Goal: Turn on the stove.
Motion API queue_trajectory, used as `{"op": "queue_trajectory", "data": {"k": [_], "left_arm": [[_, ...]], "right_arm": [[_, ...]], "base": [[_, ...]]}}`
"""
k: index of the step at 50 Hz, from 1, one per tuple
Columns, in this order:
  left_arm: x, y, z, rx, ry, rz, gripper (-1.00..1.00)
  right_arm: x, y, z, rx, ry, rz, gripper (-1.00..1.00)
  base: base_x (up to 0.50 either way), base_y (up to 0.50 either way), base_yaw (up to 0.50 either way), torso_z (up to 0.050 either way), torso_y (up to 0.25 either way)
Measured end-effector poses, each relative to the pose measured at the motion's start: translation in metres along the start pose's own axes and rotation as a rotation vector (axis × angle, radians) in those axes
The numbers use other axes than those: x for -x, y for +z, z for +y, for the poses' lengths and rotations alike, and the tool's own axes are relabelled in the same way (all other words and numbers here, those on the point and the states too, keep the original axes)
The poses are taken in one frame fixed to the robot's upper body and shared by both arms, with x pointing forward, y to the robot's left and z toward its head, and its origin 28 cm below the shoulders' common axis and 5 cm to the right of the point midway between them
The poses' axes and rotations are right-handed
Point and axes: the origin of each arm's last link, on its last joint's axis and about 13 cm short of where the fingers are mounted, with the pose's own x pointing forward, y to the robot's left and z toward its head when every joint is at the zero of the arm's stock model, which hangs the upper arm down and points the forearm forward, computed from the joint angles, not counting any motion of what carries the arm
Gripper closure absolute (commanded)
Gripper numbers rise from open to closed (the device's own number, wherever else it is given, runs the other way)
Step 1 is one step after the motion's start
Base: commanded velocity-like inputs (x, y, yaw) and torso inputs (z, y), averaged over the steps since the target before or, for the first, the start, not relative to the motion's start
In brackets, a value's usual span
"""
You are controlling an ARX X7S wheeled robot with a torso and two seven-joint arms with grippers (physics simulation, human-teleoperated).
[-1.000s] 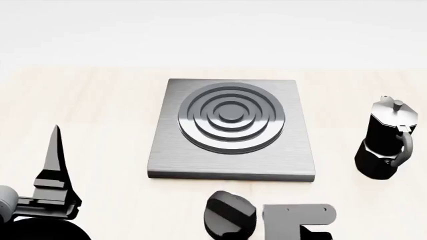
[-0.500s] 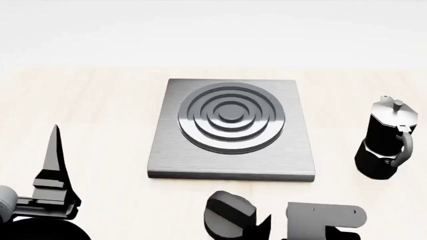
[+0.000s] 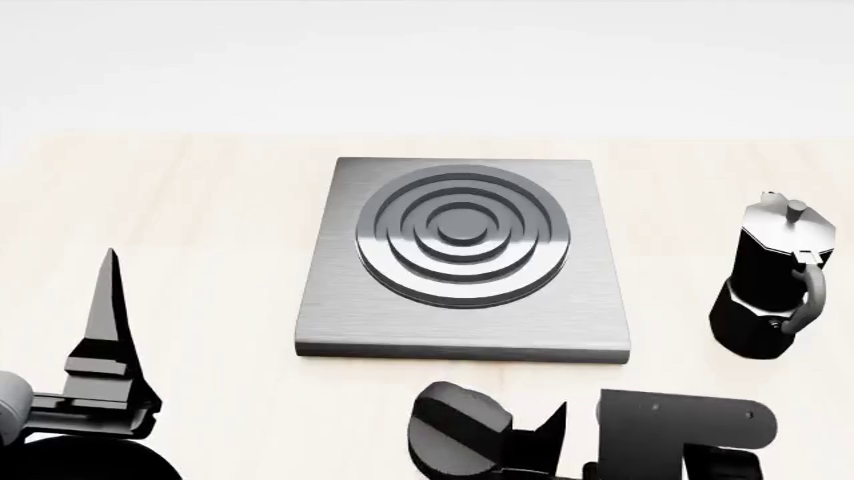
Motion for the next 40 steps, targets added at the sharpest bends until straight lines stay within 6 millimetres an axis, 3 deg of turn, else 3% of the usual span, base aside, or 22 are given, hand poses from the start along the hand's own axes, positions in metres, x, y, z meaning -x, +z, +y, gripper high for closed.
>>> {"op": "queue_trajectory", "data": {"k": [18, 40], "left_arm": [[0.0, 0.0, 0.0, 0.004, -0.001, 0.001, -1.0], [0.0, 0.0, 0.0, 0.006, -0.003, -0.001, -1.0]], "right_arm": [[0.016, 0.02, 0.0, 0.016, 0.006, -0.107, -1.0], [0.027, 0.031, 0.002, 0.138, -0.017, -0.259, -1.0]], "base": [[0.0, 0.0, 0.0, 0.0, 0.0], [0.0, 0.0, 0.0, 0.0, 0.0]]}}
